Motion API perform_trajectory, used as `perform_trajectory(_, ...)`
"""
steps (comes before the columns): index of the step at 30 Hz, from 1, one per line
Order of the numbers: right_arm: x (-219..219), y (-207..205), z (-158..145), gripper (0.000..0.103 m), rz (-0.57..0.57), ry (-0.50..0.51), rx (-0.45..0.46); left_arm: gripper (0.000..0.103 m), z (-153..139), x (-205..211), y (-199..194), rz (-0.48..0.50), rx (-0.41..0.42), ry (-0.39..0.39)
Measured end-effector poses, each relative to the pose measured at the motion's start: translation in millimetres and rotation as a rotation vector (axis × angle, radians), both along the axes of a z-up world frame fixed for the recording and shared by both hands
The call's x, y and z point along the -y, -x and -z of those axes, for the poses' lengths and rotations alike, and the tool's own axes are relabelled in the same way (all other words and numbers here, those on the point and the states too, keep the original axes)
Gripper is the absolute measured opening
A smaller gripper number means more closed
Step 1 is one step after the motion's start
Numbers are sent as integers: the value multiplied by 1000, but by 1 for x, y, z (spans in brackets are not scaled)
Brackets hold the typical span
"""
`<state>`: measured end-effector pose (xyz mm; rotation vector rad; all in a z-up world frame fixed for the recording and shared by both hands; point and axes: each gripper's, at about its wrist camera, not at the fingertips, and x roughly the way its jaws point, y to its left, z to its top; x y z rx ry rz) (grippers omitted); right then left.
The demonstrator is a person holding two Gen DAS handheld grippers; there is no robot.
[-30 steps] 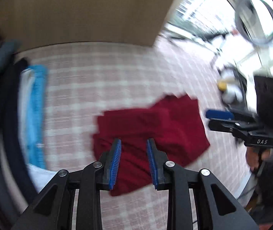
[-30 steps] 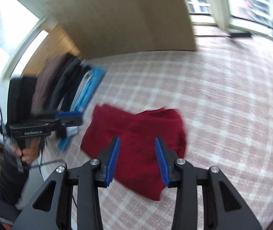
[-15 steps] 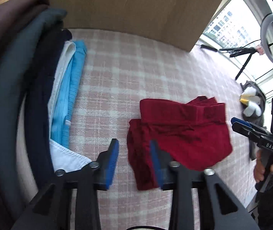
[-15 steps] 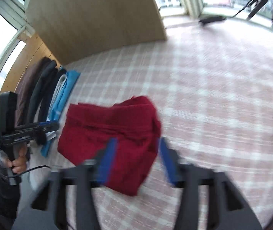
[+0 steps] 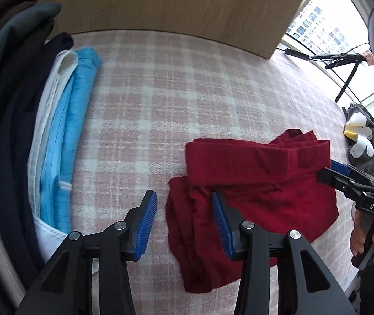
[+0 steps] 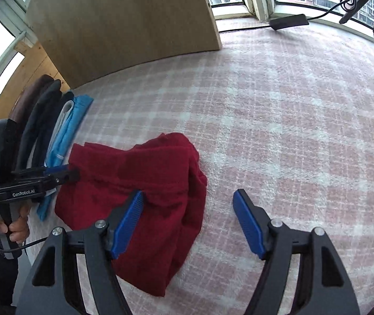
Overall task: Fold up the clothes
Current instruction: 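Lift the folded sweater with both grippers onto the folded clothes stack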
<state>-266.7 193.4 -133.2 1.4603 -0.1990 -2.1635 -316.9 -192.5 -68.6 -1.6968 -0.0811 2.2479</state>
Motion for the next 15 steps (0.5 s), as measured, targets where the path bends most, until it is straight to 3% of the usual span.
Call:
perform_trajectory(3, 10, -3, 3, 66, -44, 35, 0, 42, 2, -4, -1, 27, -8, -1)
perform_trajectory(5, 13, -4, 7, 46, -53, 62, 19, 38, 3, -6, -1, 44, -14, -2)
perform_trajectory(6, 15, -5, 9, 33, -56, 75, 29, 28, 4, -7, -1, 53, -17, -3)
perform_trajectory(9, 10, -5, 13, 17, -29, 136, 63, 12, 5, -7, -1, 57, -13, -20)
perform_trajectory(15, 2, -25, -17, 13, 13, 216, 56, 10, -26, 1, -13, 56, -49, -83)
